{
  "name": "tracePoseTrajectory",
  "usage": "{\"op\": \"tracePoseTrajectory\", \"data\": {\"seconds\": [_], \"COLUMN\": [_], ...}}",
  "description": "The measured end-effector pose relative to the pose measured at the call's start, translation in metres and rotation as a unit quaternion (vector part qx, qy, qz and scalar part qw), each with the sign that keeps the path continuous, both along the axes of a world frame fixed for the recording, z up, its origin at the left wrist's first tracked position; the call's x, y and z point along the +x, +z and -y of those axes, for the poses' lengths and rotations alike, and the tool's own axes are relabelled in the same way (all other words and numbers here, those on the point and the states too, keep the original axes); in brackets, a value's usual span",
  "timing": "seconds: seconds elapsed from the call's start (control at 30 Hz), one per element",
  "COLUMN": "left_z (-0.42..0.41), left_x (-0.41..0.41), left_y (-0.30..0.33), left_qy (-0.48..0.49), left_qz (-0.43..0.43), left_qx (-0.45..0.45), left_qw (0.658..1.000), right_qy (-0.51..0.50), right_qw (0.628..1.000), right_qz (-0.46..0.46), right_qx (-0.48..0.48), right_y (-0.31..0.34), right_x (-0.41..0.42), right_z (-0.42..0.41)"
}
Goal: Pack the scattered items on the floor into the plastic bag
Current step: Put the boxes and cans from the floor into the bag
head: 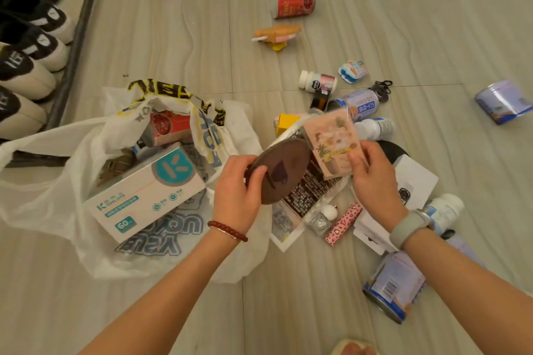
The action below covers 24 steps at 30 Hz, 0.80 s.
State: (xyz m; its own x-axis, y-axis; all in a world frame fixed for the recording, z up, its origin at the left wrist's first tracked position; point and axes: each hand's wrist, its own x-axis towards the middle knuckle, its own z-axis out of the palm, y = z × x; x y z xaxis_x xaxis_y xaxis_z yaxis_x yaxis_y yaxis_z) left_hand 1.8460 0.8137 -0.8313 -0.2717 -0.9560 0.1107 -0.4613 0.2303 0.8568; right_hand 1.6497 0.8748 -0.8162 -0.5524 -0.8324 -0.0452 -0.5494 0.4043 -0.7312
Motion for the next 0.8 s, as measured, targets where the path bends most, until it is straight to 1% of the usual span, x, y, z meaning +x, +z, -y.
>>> {"op": "tracePoseTrajectory", "data": {"seconds": [0.07,0.1,0.13,0.2,0.23,0.27,0.37,0.4,0.43,0.5,0.57,0.6,0.63,0.67,0.73,0.8], "left_z": [0.009,0.015,0.022,0.032,0.035,0.035,0.024,0.017,0.011,-0.001,-0.009,-0.011,-0.012,-0.012,-0.011,-0.009], "left_x": [0.021,0.035,0.049,0.08,0.095,0.11,0.145,0.151,0.155,0.154,0.148,0.144,0.14,0.136,0.131,0.127], "left_y": [0.021,0.03,0.038,0.049,0.05,0.05,0.041,0.036,0.031,0.022,0.017,0.016,0.015,0.014,0.013,0.01], "left_qy": [0.092,0.131,0.169,0.214,0.216,0.206,0.154,0.135,0.121,0.126,0.172,0.194,0.208,0.214,0.208,0.194], "left_qz": [-0.074,-0.094,-0.1,-0.078,-0.054,-0.02,0.108,0.137,0.157,0.174,0.149,0.131,0.12,0.115,0.116,0.128], "left_qx": [0.012,0.011,0.013,0.04,0.062,0.085,0.146,0.167,0.185,0.195,0.174,0.154,0.13,0.109,0.083,0.065], "left_qw": [0.993,0.987,0.98,0.973,0.973,0.975,0.971,0.967,0.962,0.957,0.958,0.96,0.962,0.964,0.968,0.97], "right_qy": [0.006,0.019,0.034,0.068,0.089,0.119,0.226,0.236,0.232,0.215,0.201,0.206,0.224,0.25,0.31,0.384], "right_qw": [0.999,0.999,0.997,0.989,0.984,0.981,0.963,0.956,0.954,0.961,0.965,0.96,0.953,0.946,0.934,0.912], "right_qz": [0.015,0.029,0.055,0.129,0.154,0.153,0.024,0.002,0.0,0.024,0.094,0.14,0.167,0.167,0.117,-0.012], "right_qx": [-0.027,-0.034,-0.04,-0.039,-0.022,0.012,0.148,0.175,0.188,0.17,0.138,0.128,0.12,0.118,0.133,0.145], "right_y": [0.015,0.02,0.025,0.034,0.037,0.039,0.035,0.033,0.03,0.026,0.023,0.022,0.02,0.016,0.006,-0.003], "right_x": [0.013,0.022,0.033,0.057,0.07,0.082,0.117,0.127,0.136,0.149,0.157,0.159,0.161,0.163,0.161,0.155], "right_z": [0.011,0.017,0.023,0.034,0.039,0.042,0.04,0.037,0.034,0.031,0.036,0.039,0.041,0.043,0.045,0.045]}}
